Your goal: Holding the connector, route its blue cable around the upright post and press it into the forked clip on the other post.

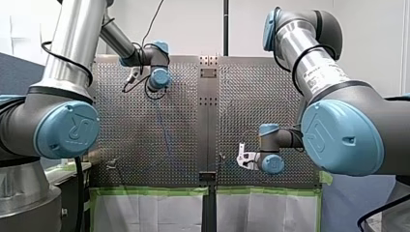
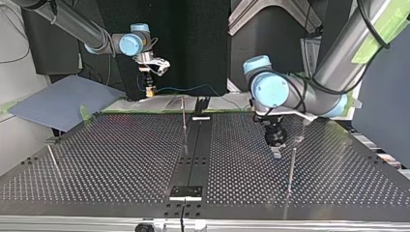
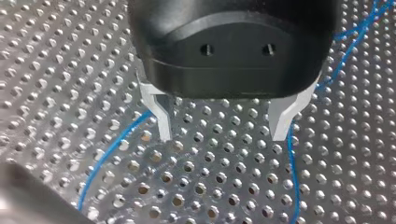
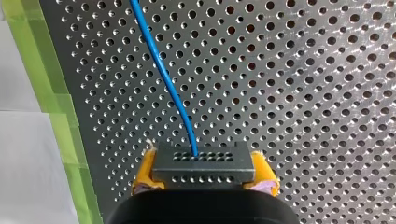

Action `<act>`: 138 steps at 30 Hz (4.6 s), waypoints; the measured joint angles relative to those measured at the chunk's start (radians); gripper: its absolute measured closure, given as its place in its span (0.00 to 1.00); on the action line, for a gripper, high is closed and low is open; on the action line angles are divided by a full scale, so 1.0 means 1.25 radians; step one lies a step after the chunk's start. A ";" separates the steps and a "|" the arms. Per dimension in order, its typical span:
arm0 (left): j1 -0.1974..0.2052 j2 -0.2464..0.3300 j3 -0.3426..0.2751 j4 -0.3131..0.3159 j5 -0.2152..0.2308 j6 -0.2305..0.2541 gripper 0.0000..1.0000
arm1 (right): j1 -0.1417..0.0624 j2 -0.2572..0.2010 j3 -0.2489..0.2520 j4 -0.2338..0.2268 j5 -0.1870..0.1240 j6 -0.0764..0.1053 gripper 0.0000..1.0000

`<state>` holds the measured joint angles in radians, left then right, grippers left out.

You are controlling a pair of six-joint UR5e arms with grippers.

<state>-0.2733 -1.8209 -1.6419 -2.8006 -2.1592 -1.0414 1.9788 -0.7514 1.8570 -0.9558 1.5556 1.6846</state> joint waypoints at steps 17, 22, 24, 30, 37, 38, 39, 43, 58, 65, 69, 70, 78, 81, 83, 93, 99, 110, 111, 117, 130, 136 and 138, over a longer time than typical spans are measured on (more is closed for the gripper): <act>0.004 0.025 0.000 0.010 0.017 0.015 0.00 | 0.000 0.002 0.000 -0.003 0.000 0.000 1.00; 0.003 0.023 0.001 0.008 0.029 0.025 0.00 | -0.001 0.004 0.000 -0.005 0.000 0.001 1.00; 0.000 0.022 0.000 0.006 0.033 0.031 0.00 | -0.001 0.004 0.000 -0.007 0.000 0.002 1.00; -0.006 0.022 0.000 0.000 0.032 0.038 0.00 | -0.001 0.005 0.000 -0.010 -0.001 0.002 1.00; 0.004 0.014 0.001 0.003 0.033 0.041 0.00 | 0.000 0.006 0.000 -0.010 -0.001 0.002 1.00; 0.005 0.010 0.001 0.003 0.033 0.043 0.00 | 0.000 0.006 0.000 -0.011 -0.001 0.002 1.00; 0.005 0.004 0.003 0.002 0.035 0.048 0.00 | 0.000 0.006 0.000 -0.012 -0.002 0.002 1.00; 0.003 -0.011 0.006 0.002 0.037 0.064 0.00 | -0.001 0.006 0.000 -0.015 -0.005 0.002 1.00; 0.014 -0.017 0.026 -0.001 0.050 0.073 0.00 | -0.001 0.010 0.000 -0.022 -0.007 0.003 1.00; 0.006 -0.027 0.032 -0.012 0.058 0.075 0.00 | -0.001 0.012 0.000 -0.023 -0.007 0.005 1.00; -0.005 -0.030 0.032 -0.015 0.058 0.076 0.00 | -0.001 0.014 0.000 -0.024 -0.007 0.005 1.00; -0.006 -0.031 0.032 -0.015 0.058 0.076 0.00 | -0.002 0.015 0.000 -0.024 -0.007 0.005 1.00; -0.013 -0.032 0.033 -0.016 0.049 0.076 0.00 | -0.001 0.017 0.000 -0.026 -0.007 0.006 1.00; -0.014 -0.039 0.033 -0.017 0.040 0.078 0.00 | -0.001 0.018 0.000 -0.027 -0.007 0.006 1.00; -0.015 -0.048 0.033 -0.020 0.031 0.081 0.00 | -0.001 0.019 0.000 -0.027 -0.007 0.006 1.00; -0.019 -0.090 0.030 -0.026 -0.016 0.086 0.00 | -0.002 0.032 0.000 -0.036 -0.009 0.010 1.00; -0.023 -0.123 0.029 -0.027 -0.020 0.085 0.00 | -0.003 0.037 -0.001 -0.039 -0.011 0.011 1.00; -0.026 -0.160 0.028 -0.015 -0.021 0.071 0.00 | -0.004 0.037 -0.001 -0.036 -0.011 0.010 1.00; -0.025 -0.161 0.028 -0.014 -0.021 0.070 0.00 | -0.004 0.037 -0.001 -0.036 -0.012 0.010 1.00; -0.026 -0.185 0.029 -0.008 -0.023 0.070 0.00 | -0.004 0.037 -0.001 -0.038 -0.012 0.011 1.00; -0.032 -0.262 0.029 -0.021 -0.033 0.063 0.00 | -0.004 0.037 -0.001 -0.039 -0.011 0.011 1.00; -0.033 -0.265 0.029 -0.025 -0.025 0.048 0.00 | -0.004 0.037 -0.001 -0.038 -0.011 0.011 1.00; -0.034 -0.265 0.029 -0.025 -0.018 0.036 0.00 | -0.004 0.037 -0.001 -0.038 -0.011 0.011 1.00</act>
<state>-0.3154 -2.1520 -1.6058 -2.8319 -2.1814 -0.9969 1.9738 -0.7048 1.8555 -1.0028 1.5417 1.6984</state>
